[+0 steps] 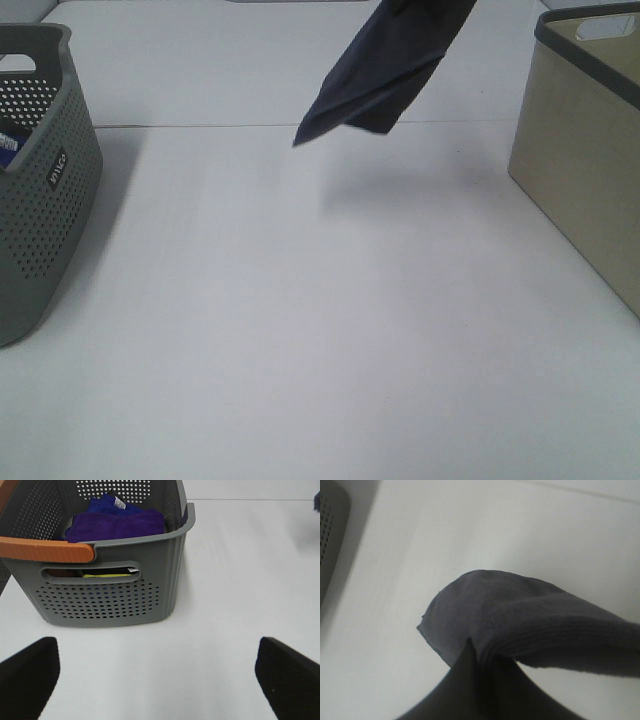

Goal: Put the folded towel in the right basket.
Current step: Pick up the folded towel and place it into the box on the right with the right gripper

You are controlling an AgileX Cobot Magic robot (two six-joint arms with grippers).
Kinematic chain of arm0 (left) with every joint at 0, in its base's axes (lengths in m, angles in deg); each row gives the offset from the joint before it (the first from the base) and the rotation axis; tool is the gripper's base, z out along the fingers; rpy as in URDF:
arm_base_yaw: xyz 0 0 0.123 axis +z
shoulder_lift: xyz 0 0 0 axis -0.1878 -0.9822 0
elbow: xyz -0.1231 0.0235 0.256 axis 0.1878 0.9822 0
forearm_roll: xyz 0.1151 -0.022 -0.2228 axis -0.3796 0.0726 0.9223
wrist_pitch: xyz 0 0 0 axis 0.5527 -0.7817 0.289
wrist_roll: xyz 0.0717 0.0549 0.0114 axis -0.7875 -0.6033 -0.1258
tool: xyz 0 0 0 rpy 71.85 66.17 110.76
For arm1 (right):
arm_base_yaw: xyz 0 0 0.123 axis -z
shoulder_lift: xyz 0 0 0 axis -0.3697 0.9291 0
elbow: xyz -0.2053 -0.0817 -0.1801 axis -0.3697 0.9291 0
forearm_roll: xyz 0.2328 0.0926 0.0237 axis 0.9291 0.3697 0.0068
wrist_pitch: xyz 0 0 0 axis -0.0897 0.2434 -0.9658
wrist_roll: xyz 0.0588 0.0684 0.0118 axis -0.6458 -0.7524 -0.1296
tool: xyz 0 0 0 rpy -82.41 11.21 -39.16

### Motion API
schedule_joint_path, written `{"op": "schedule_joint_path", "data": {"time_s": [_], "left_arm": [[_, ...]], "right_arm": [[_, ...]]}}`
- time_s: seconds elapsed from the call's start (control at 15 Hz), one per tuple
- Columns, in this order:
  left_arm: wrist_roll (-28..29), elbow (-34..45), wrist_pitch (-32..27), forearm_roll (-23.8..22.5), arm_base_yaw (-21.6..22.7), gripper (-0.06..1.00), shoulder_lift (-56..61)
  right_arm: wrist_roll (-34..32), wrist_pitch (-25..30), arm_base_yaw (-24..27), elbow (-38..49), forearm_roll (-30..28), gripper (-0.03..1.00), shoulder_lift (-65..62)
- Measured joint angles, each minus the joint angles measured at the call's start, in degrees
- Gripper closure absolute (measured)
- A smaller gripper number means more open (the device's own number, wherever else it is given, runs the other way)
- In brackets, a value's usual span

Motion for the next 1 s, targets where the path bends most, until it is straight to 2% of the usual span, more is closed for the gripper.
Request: {"op": "schedule_joint_path", "data": {"time_s": [0.2,0.4,0.47,0.67,0.73,0.8,0.93,1.0], "left_arm": [[0.0,0.0,0.0,0.0,0.0,-0.05,0.0],[0.0,0.0,0.0,0.0,0.0,-0.05,0.0],[0.0,0.0,0.0,0.0,0.0,-0.05,0.0],[0.0,0.0,0.0,0.0,0.0,-0.05,0.0],[0.0,0.0,0.0,0.0,0.0,-0.05,0.0],[0.0,0.0,0.0,0.0,0.0,-0.05,0.0],[0.0,0.0,0.0,0.0,0.0,-0.05,0.0],[0.0,0.0,0.0,0.0,0.0,-0.05,0.0]], "right_arm": [[0.0,0.0,10.4,-0.5,-1.9,0.94,-7.8],[0.0,0.1,22.5,-0.5,-2.4,0.94,-9.6],[0.0,0.1,28.1,-0.5,-2.6,0.94,-8.7],[0.0,0.4,31.0,-0.5,-5.4,0.93,-6.8],[0.0,0.5,31.0,-0.5,-7.7,0.86,-5.7],[0.0,0.5,31.0,-0.5,-8.7,0.74,-4.6],[0.0,0.5,31.0,-0.5,-8.9,0.36,-2.6],[0.0,0.5,31.0,-0.5,-8.9,0.28,-2.1]]}}
